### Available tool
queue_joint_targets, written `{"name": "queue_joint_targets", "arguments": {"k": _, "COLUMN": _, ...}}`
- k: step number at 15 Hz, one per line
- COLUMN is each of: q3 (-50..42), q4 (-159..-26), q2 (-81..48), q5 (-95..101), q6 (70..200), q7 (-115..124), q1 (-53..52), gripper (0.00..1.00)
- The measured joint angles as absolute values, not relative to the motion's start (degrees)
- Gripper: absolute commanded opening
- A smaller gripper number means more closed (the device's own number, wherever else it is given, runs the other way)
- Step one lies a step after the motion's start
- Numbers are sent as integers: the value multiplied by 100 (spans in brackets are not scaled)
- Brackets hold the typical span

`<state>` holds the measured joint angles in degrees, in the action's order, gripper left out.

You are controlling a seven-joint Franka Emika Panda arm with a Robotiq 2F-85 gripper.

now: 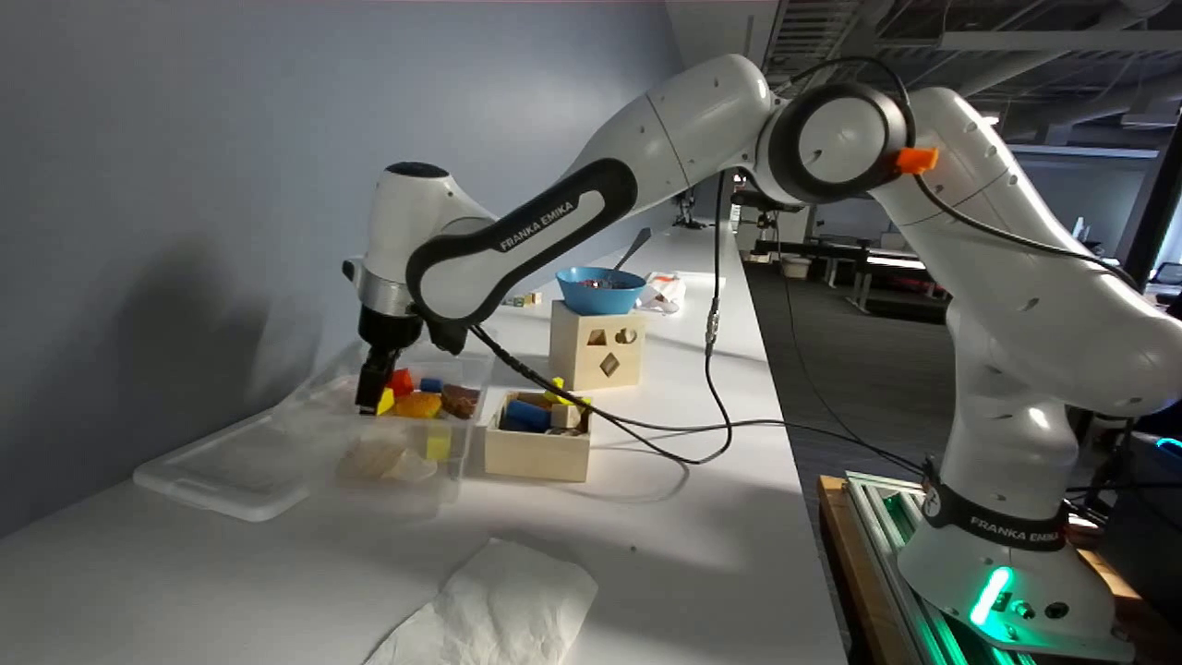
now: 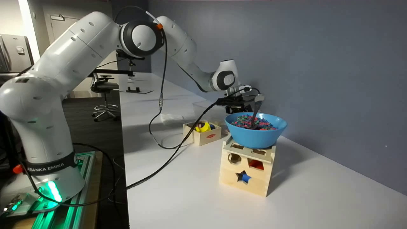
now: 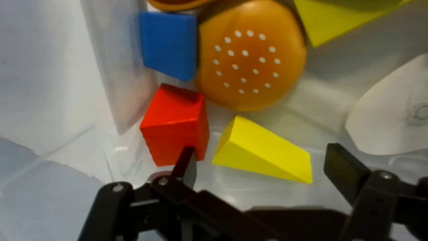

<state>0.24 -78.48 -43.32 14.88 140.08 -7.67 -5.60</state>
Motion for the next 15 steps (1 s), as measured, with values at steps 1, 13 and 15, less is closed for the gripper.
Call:
{"name": "queue_joint_targets", "arguments": {"k": 1, "q3": 28, "q4": -7794, "q2": -4420, "q5": 1475, "q6": 14051, "q7": -767, "q1": -560, "gripper": 75}}
{"name": "queue_joint_targets", "arguments": {"k": 13, "q3": 152, "q4": -7678, "q2": -4391, "q5": 1472, "q6": 13990, "q7": -900, "q1": -600, "gripper": 41}}
{"name": "queue_joint_targets", "arguments": {"k": 15, "q3": 227, "q4": -8118, "q2": -3999, "q5": 1472, "q6": 13944, "q7": -1060, "q1": -596, "gripper": 26}}
